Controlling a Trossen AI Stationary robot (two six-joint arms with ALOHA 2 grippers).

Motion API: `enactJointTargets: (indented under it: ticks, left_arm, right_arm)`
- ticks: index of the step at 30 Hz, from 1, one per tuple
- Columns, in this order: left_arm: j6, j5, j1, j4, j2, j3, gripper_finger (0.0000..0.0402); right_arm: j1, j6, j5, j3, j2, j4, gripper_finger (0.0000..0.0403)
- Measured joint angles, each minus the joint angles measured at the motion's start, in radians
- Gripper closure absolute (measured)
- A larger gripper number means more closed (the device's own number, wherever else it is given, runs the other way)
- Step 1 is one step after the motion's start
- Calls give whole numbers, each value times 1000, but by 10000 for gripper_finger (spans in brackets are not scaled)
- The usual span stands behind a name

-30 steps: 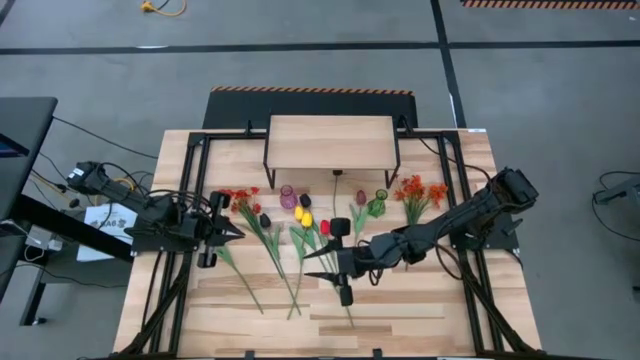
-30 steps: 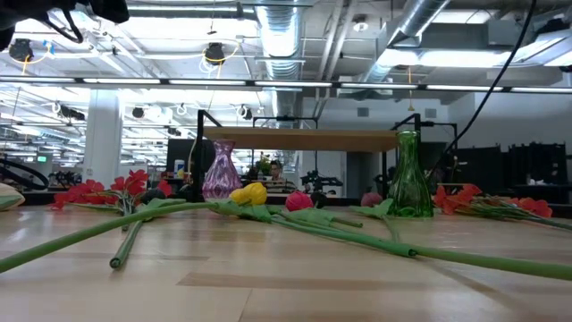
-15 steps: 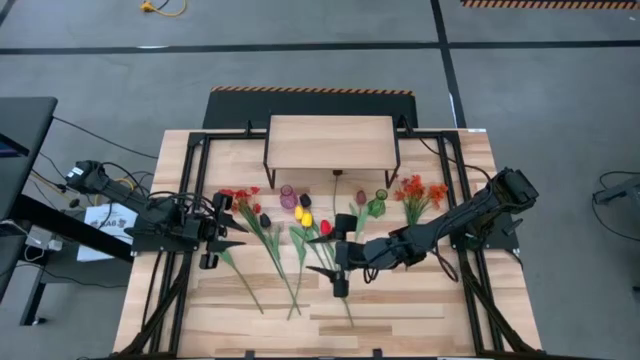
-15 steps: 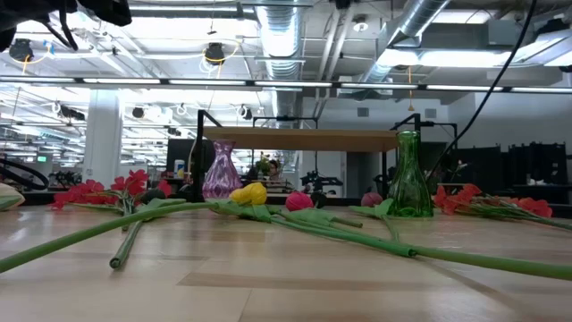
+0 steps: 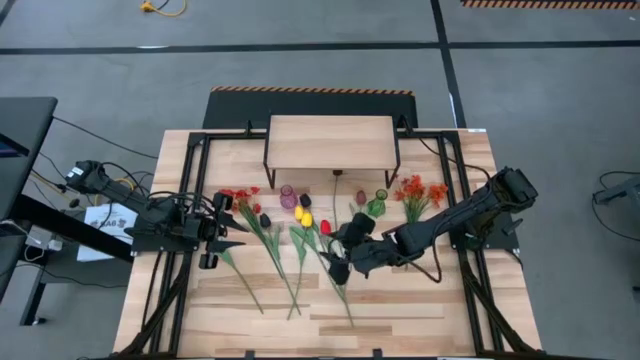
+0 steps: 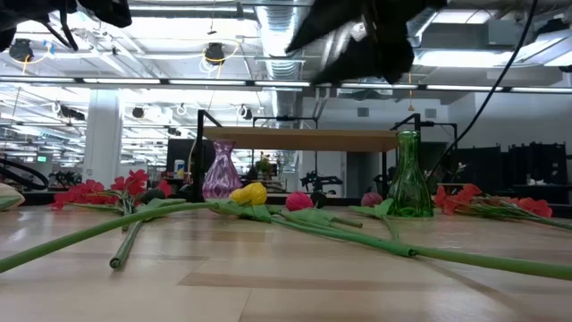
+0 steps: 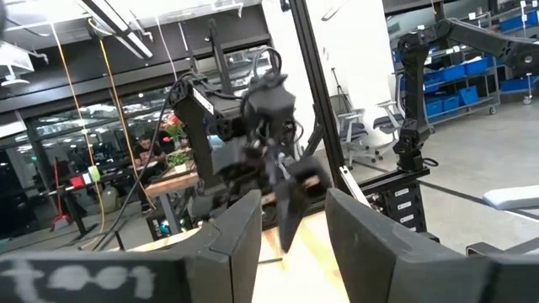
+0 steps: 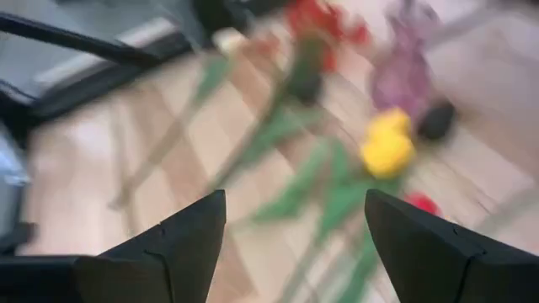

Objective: Pick and place flowers into a vace then onto a shelf
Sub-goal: Put the red tulip into the green vase

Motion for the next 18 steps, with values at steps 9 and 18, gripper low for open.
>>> enactJointTargets:
  ticks: [9,18]
  left_arm:
    - [0,0,0,0,0,0,276]
    - [-4,0,0,7,0,0,276]
  right_arm:
    - [-20,111,-54,0,30,-97,127]
    - [-35,196,-73,1,145,-82,127]
